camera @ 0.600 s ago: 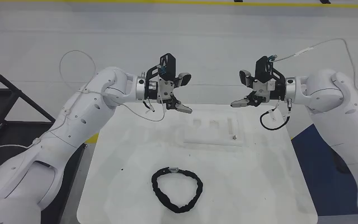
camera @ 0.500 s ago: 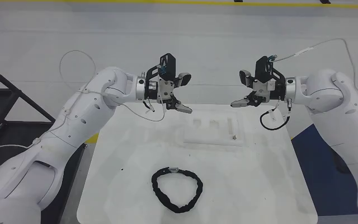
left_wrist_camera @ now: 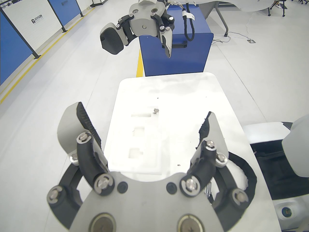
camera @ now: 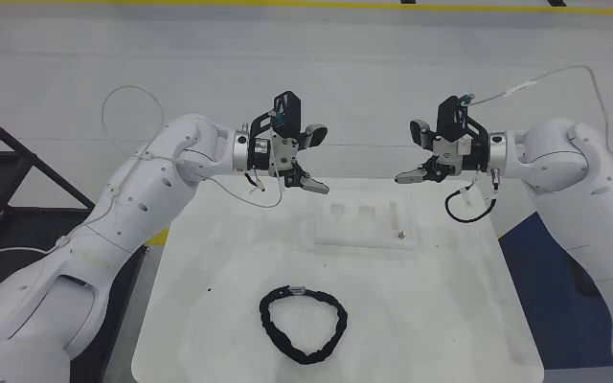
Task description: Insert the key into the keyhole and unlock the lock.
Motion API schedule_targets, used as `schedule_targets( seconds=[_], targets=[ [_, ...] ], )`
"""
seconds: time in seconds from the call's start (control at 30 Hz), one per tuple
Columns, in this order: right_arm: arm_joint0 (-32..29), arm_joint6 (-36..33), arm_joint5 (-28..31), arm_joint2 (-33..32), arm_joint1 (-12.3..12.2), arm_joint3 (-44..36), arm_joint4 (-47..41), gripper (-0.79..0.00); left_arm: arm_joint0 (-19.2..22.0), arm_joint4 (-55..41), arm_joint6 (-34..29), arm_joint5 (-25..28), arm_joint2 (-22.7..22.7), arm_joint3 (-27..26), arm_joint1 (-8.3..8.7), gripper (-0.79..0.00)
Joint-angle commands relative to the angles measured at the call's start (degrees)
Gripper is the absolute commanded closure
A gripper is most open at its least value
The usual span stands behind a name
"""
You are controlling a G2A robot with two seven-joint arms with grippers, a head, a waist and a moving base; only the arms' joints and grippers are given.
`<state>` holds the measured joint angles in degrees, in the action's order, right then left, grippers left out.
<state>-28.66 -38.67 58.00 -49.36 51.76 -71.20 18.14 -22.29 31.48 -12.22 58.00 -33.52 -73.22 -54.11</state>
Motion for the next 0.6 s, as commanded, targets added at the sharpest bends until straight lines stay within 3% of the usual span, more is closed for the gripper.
schedule_targets(
  seconds=[0.0, 0.37, 0.57],
  targets=[
    [0.0, 0.0, 0.0, 0.0, 0.0, 0.0, 0.0, -0.784, 0.0, 0.0, 0.0, 0.0, 0.0, 0.0, 0.00, -0.784],
    [-0.3, 0.0, -0.3, 0.1, 0.0, 0.0, 0.1, -0.785, 0.0, 0.0, 0.0, 0.0, 0.0, 0.0, 0.00, -0.785],
    [-2.9, -5.9, -14.1, 1.1, -0.3, -1.7, 1.5, -0.785, 0.0, 0.0, 0.0, 0.0, 0.0, 0.0, 0.00, -0.785]
  ],
)
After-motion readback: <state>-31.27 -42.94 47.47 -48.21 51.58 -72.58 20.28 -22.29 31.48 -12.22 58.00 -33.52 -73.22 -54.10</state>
